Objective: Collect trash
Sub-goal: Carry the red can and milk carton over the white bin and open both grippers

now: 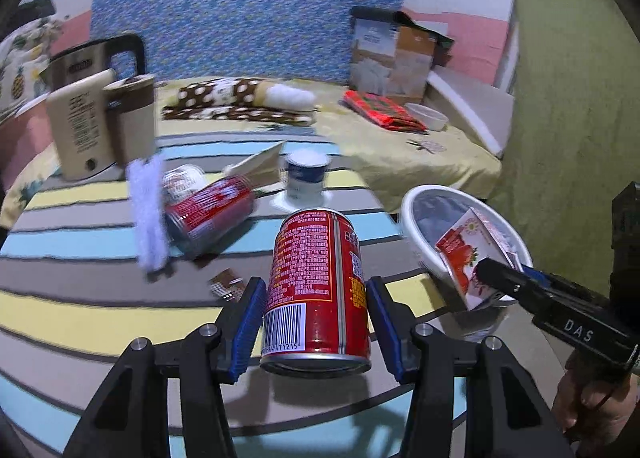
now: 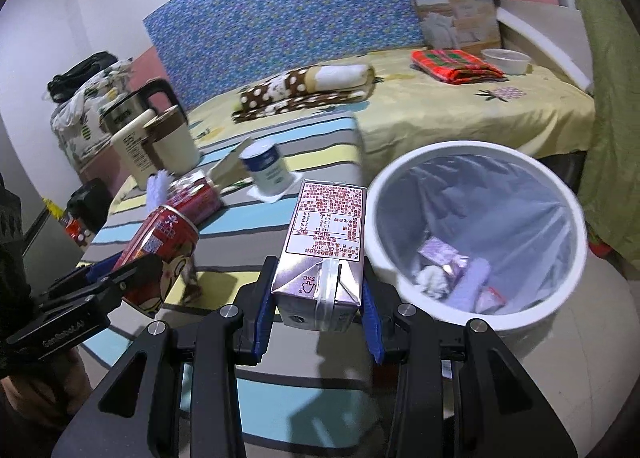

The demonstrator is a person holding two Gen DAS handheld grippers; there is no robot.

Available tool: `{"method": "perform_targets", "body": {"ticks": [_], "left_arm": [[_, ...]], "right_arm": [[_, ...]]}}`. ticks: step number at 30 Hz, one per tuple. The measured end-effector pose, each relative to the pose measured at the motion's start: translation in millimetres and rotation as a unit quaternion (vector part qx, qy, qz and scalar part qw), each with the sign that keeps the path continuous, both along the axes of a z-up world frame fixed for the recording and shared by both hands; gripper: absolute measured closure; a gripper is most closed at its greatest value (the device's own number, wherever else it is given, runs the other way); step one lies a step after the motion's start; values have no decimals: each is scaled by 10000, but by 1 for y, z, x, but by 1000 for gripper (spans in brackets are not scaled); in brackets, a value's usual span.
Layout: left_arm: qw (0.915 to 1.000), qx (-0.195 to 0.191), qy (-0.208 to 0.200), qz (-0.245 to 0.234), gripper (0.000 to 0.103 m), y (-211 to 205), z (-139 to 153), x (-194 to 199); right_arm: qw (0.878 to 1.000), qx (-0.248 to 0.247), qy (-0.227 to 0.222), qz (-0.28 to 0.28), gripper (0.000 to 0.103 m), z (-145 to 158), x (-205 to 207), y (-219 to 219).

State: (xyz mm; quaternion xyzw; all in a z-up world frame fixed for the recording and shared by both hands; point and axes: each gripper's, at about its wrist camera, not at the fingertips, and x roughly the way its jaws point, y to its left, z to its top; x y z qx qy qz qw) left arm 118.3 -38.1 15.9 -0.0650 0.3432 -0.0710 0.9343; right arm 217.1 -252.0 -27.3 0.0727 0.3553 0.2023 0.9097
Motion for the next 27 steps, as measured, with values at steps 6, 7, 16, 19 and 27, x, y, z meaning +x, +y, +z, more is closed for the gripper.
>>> {"method": "perform_targets", "body": {"ticks": [6,7,16,19,27], "left_arm": [[9991,-65,-70,-423,51,-36,5,17],[9987,-75,-82,-504,51,-43,5,20],[9949,-170,4,-996,51,-90,-1,47],[9933,-168,2,-1139,51,-104,-3,55],[9901,-182,85,-1391,51,-131,-13,73]], "right_arm": [[9993,-34,-34,-374,63,1,5,-29],[9991,-39,-31,-422,63,1,6,-32],[9963,-86,18,-857,63,-4,12,-65],[9954,-97,48,-951,63,-6,14,-73],[9937,-151,136,-1102,63,-11,20,-86]]}}
